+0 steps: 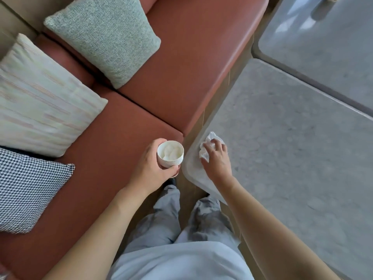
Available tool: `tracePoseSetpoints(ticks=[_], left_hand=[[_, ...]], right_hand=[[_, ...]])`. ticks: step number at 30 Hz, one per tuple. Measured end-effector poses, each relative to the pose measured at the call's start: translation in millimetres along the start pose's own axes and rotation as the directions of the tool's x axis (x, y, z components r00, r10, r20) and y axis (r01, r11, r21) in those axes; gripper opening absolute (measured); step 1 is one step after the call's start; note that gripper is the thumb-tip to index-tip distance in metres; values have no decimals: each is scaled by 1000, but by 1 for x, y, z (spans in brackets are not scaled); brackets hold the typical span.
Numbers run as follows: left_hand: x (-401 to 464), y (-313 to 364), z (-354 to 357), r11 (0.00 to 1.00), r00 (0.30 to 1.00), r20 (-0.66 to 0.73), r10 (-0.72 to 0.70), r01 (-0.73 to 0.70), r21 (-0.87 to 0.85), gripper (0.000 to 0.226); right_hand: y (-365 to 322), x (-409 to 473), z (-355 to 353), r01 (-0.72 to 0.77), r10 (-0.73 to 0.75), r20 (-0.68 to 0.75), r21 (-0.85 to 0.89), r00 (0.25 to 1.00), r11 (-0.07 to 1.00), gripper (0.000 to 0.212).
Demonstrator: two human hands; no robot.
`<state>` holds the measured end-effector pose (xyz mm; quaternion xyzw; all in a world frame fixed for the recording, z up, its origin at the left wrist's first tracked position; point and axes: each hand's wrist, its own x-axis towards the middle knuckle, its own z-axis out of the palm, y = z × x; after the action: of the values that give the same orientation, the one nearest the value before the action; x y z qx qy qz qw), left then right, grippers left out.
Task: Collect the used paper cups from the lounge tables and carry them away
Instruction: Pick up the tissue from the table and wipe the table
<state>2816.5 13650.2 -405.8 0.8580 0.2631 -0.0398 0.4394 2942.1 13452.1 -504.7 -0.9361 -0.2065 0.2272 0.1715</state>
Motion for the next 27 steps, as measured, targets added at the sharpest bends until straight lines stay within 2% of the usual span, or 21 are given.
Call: tracePoseSetpoints(ticks=[6, 10, 18, 27], left_hand=[[-9, 11, 21, 1000, 1000, 19, 1, -1, 4, 76], [-9, 30, 43, 999, 997, 71, 34, -35, 5, 75], [2, 89, 117, 981, 963, 223, 151, -173, 84, 80], [4, 142, 212, 917, 878, 386, 283, -366, 161, 76]], right_hand=[[20, -12, -13, 45, -45, 3, 68, 999, 997, 37], [44, -29, -27, 4, 1, -29, 168, 1000, 986, 34], [105, -81, -89, -112, 155, -139, 278, 978, 954, 33], [155, -141, -151, -150, 226, -318, 245, 921, 958, 30]])
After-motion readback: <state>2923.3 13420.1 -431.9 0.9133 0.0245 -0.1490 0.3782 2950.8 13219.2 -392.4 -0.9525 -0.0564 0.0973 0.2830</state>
